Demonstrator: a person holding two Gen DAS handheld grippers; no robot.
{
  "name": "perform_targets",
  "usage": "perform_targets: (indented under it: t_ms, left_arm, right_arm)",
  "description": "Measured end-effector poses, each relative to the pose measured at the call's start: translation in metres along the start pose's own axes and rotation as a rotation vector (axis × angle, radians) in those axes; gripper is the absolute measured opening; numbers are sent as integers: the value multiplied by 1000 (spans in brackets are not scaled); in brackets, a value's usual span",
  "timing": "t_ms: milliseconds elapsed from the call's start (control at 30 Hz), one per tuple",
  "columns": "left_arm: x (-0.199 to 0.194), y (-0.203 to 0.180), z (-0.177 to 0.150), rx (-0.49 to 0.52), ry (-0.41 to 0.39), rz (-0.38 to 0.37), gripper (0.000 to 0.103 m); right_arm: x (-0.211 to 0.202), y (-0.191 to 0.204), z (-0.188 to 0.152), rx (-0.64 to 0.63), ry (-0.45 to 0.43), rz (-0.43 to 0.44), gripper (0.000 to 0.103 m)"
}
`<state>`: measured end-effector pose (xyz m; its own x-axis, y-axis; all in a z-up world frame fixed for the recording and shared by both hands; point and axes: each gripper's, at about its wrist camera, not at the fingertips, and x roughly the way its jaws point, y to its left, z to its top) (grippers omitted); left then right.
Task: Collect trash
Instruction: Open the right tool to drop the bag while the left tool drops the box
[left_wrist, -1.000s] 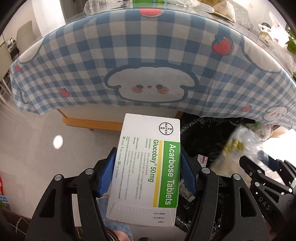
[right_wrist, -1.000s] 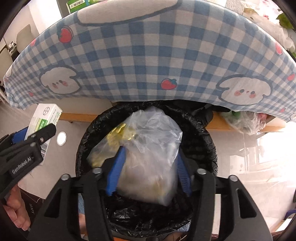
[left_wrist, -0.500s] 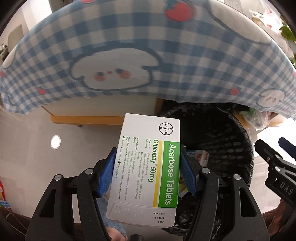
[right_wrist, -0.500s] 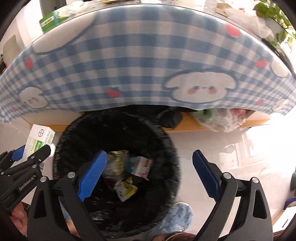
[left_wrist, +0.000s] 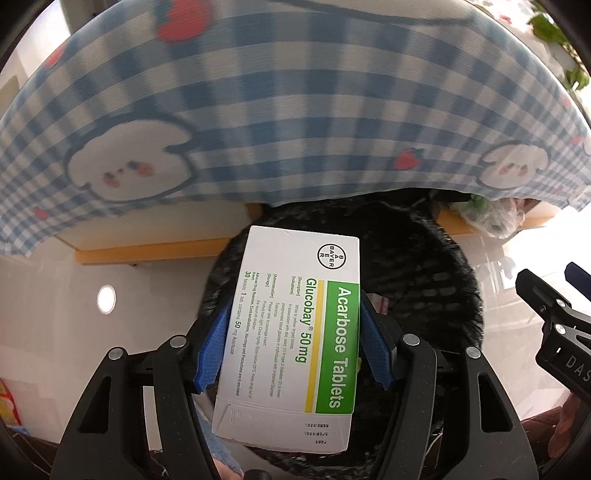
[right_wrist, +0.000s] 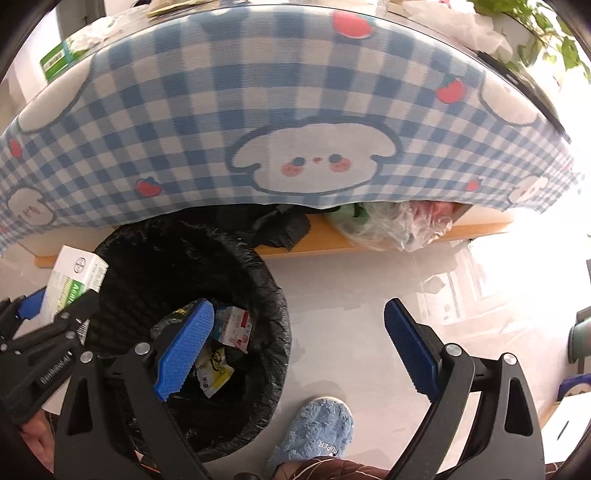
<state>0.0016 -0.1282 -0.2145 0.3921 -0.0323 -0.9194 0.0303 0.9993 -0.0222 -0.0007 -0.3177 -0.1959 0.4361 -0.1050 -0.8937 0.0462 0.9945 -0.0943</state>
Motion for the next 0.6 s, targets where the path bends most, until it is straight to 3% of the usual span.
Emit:
perform_targets:
  t_ms: [333, 467, 600]
  left_arm:
    - [3, -32, -1, 54, -6, -16, 65]
    - [-1, -32, -1, 67, -29, -6, 82]
    - [-12, -27, 3, 69, -62, 10, 92]
  right_arm:
    - [-7, -10, 0, -7, -9, -17, 90]
    - [-7, -12, 1, 3, -15, -11, 90]
    - [-12, -11, 5, 7, -22, 0, 91]
